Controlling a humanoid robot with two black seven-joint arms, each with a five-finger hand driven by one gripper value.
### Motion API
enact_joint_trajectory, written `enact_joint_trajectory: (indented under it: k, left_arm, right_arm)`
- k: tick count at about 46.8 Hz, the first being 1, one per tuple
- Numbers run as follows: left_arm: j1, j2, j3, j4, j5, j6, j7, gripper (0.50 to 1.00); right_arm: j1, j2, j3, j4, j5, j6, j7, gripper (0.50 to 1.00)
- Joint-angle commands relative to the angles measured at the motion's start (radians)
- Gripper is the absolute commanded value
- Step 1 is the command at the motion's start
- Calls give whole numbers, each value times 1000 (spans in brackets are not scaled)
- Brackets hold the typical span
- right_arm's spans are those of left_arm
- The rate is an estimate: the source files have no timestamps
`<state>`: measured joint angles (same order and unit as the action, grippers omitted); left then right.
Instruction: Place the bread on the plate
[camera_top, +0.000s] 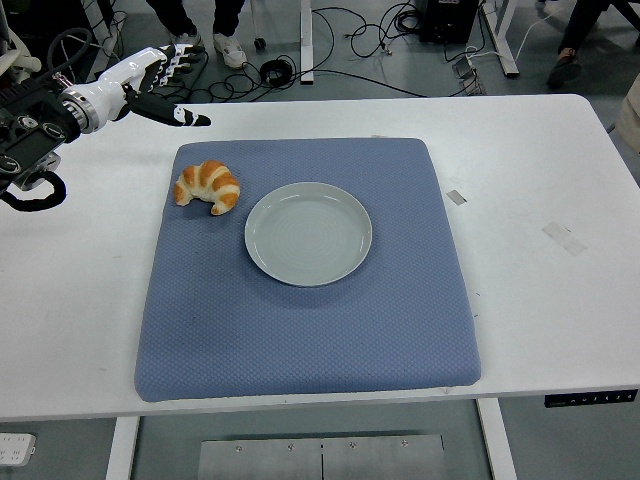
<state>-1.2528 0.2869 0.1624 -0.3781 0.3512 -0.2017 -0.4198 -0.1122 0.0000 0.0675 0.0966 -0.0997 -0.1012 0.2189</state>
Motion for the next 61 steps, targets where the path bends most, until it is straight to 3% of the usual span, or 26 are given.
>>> enact_joint_trajectory:
  k: [1, 61]
  left_arm:
    - [1, 0, 0, 1, 0, 1, 0, 968]
    - [13, -12, -3, -1, -3, 1, -2, 969]
  right_arm:
    - [0, 0, 0, 0, 0, 0, -1, 1000]
    - [0, 0, 0, 0, 0, 0, 0, 1000]
